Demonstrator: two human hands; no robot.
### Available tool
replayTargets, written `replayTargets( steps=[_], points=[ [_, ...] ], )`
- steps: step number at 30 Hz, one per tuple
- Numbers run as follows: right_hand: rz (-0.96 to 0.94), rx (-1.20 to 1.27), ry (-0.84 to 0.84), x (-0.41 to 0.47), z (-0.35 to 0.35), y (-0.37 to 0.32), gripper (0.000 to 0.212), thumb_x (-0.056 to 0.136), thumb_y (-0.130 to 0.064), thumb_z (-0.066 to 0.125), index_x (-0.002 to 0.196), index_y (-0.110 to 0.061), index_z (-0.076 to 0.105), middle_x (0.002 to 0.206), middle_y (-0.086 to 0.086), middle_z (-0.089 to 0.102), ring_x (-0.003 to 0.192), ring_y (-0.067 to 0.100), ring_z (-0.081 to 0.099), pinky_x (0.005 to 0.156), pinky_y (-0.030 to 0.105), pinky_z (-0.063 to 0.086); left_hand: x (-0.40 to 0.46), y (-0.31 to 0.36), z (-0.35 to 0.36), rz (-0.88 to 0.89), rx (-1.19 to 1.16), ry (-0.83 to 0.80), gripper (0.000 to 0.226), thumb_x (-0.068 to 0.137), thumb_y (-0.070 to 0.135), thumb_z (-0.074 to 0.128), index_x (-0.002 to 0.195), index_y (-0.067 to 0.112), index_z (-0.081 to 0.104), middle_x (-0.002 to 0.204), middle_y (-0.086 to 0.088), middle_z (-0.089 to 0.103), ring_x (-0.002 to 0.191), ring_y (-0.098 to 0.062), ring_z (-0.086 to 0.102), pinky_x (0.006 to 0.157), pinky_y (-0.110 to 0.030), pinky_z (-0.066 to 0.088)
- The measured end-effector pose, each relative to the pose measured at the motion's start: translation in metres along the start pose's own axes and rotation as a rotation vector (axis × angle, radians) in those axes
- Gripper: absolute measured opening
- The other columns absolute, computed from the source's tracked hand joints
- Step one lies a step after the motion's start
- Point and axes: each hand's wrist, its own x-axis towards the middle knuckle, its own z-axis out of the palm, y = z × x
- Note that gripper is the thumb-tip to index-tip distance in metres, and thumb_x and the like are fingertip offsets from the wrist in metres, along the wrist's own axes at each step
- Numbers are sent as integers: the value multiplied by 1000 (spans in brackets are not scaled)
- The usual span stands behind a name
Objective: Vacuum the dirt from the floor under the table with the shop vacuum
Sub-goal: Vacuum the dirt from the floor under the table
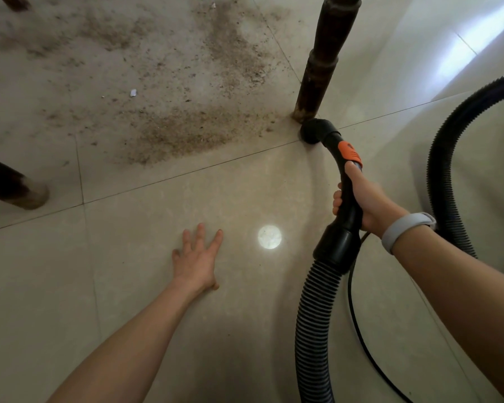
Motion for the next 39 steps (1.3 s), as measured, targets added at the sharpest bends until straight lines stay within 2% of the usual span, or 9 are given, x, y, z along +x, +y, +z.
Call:
replayTargets(
  steps=[3, 7, 10, 13, 16, 25, 32, 36, 39],
  points=[
    [-11, -120, -54, -7, 5, 4, 33, 91, -43, 54, 96, -11, 45, 58, 4, 51, 36, 15, 50, 40, 23, 47, 0, -4, -1, 10, 13, 19, 113, 72, 39, 78, 149, 39, -5, 158, -4, -18, 145, -34, -9, 112, -52, 22],
    [-139, -389, -73, -22, 13, 19, 30, 95, -39, 50, 90, -10, 41, 57, 7, 48, 34, 16, 47, 39, 25, 45, -1, -12, -2, 39, 22, 36, 108, 73, 45, 75, 149, 42, -2, 159, 1, -16, 146, -29, -5, 111, -49, 23],
    [-207, -491, -118, -39, 20, 38, 27, 97, -35, 47, 87, -11, 39, 55, 8, 46, 31, 16, 46, 36, 24, 44, -3, -16, -1, 53, -88, 48, 89, 81, 42, 67, 150, 38, 11, 160, 3, -9, 146, -25, -2, 112, -46, 20],
    [-214, -596, -215, -56, 30, 55, 27, 97, -33, 47, 85, -11, 39, 55, 8, 46, 32, 16, 46, 36, 23, 44, -14, -21, 8, 11, -233, 117, 68, 89, 38, 57, 148, 28, 25, 159, -1, 8, 145, -23, 8, 113, -42, 22],
    [-221, -739, -293, -73, 46, 72, 26, 96, -33, 48, 82, -12, 41, 56, 8, 49, 34, 16, 48, 37, 25, 44, -32, -34, 22, -56, -317, 165, 58, 93, 36, 51, 146, 23, 31, 156, -4, 19, 143, -23, 17, 112, -40, 24],
    [-227, -1178, -606, -122, 101, 124, 25, 92, -39, 50, 82, -18, 42, 59, 3, 53, 37, 14, 50, 41, 25, 46, -87, -99, 45, -482, -616, 322, 62, 95, 25, 50, 148, 8, 23, 152, -13, 23, 137, -34, 27, 106, -47, 30],
    [-376, -1164, -562, -116, 148, 100, 27, 96, -34, 47, 80, -13, 42, 60, 7, 53, 36, 16, 50, 37, 22, 44, -112, -131, 72, -509, -674, 277, 63, 94, 23, 48, 148, 5, 20, 153, -16, 21, 139, -34, 22, 111, -44, 25],
    [-272, -1320, -752, -138, 148, 133, 27, 94, -38, 49, 84, -13, 43, 61, 6, 53, 41, 17, 51, 41, 24, 47, -119, -136, 75, -489, -777, 470, 52, 96, 15, 47, 143, -1, 30, 148, -21, 31, 137, -34, 28, 109, -40, 26],
    [-231, -1359, -763, -139, 138, 130, 30, 94, -39, 49, 93, -9, 46, 60, 6, 52, 41, 17, 50, 40, 23, 46, -122, -128, 68, -443, -854, 624, 45, 97, 10, 44, 139, -4, 36, 144, -23, 36, 135, -33, 30, 110, -36, 24]
  ],
)
